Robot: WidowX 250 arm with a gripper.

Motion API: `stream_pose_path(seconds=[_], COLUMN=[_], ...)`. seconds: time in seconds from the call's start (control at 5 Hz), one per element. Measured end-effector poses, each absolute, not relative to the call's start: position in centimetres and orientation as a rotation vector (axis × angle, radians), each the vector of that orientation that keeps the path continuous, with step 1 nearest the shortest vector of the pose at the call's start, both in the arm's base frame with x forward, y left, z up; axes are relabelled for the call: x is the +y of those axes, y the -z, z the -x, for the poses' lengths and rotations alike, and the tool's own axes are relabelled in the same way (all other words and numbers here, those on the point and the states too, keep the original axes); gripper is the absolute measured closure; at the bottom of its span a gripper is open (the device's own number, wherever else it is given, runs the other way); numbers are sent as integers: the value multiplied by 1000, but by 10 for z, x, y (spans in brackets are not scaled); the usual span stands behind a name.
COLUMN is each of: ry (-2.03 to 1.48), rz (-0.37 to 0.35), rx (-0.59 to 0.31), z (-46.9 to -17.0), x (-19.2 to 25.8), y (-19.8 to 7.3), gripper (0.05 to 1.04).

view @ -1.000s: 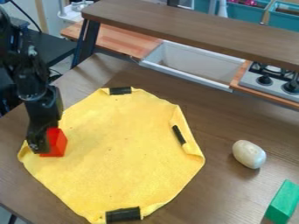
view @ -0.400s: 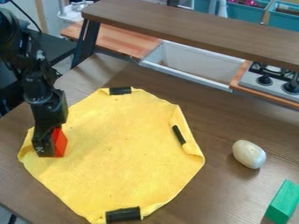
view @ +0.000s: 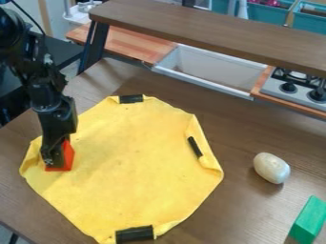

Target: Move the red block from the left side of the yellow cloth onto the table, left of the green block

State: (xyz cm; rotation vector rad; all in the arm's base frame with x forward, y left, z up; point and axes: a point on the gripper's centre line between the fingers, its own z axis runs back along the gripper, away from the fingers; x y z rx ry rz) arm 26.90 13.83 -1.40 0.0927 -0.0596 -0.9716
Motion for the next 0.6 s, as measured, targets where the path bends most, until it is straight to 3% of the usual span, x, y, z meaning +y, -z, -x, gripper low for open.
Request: stream_pose_path(seconds=[0.4,0.6], ry=[942,905], rz=[-69,-144], rx=[-65,-127], z=[-271,-277], x=[131,126], y=[3,-36], gripper=[283,283])
